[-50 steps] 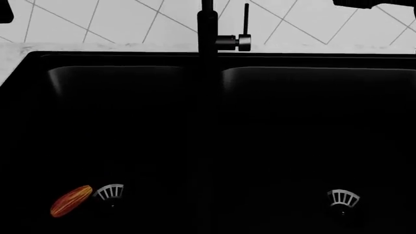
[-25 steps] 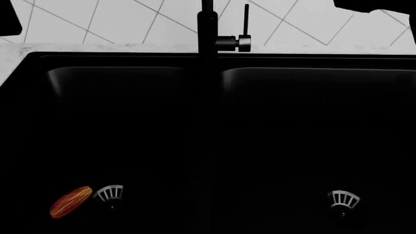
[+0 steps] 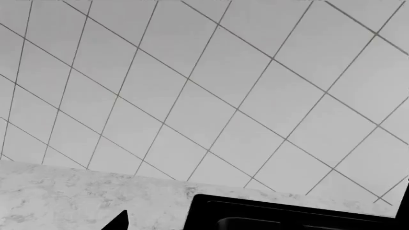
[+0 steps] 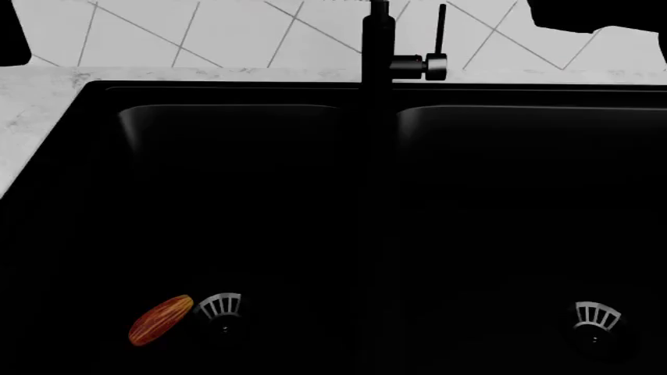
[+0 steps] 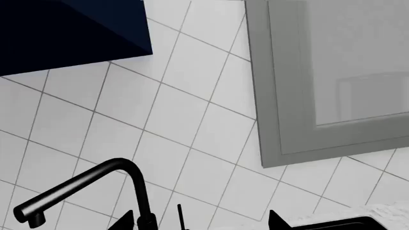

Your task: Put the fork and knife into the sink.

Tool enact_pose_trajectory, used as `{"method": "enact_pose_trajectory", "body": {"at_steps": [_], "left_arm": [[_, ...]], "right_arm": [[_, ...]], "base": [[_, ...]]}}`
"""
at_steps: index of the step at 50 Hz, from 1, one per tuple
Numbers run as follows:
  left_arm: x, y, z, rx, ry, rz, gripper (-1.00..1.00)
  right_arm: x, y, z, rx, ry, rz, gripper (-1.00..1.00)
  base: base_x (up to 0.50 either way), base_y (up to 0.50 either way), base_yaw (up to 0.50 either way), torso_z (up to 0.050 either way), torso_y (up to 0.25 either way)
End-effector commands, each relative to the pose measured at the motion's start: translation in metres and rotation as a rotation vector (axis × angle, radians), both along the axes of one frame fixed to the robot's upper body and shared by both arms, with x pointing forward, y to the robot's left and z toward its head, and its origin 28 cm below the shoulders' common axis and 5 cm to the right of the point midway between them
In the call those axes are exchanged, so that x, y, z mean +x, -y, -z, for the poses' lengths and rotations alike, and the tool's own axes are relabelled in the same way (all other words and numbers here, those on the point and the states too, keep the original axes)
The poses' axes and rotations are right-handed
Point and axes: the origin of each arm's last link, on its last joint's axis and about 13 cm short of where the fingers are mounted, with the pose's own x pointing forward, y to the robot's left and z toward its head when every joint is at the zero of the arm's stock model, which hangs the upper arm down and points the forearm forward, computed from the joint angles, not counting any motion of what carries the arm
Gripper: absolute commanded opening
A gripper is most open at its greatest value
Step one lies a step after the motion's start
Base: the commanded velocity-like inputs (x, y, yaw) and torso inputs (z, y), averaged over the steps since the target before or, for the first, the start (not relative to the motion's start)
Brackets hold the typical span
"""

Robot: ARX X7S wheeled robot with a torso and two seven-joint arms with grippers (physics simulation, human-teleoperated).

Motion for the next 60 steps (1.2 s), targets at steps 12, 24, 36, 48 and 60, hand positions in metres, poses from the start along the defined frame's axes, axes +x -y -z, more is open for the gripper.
{"method": "enact_pose_trajectory", "body": {"at_steps": [12, 24, 36, 48, 60], "left_arm": [[-0.001, 0.001, -0.002, 0.010, -0.016, -0.006, 1.00], [-0.002, 0.002, -0.004, 0.000, -0.009, -0.007, 1.00], [-0.004, 0.002, -0.005, 0.003, 0.008, 0.016, 1.00], [0.003, -0.031, -0.041, -0.088, -0.272, -0.177, 1.00], [-0.019, -0.013, -0.080, -0.158, -0.459, -0.025, 1.00]], "right_arm": [[-0.004, 0.001, 0.000, 0.007, 0.004, 0.005, 1.00], [-0.006, 0.002, 0.002, 0.012, 0.004, 0.012, 1.00], [-0.007, 0.002, 0.002, 0.015, 0.004, 0.012, 1.00], [-0.007, 0.003, 0.004, 0.019, -0.002, 0.008, 1.00], [-0.009, 0.004, 0.010, 0.025, -0.023, 0.014, 1.00]], "base": [[-0.02, 0.50, 0.00, 0.000, 0.000], [-0.01, 0.14, 0.00, 0.000, 0.000], [0.00, 0.00, 0.00, 0.000, 0.000], [0.00, 0.00, 0.00, 0.000, 0.000], [0.00, 0.00, 0.00, 0.000, 0.000]]}}
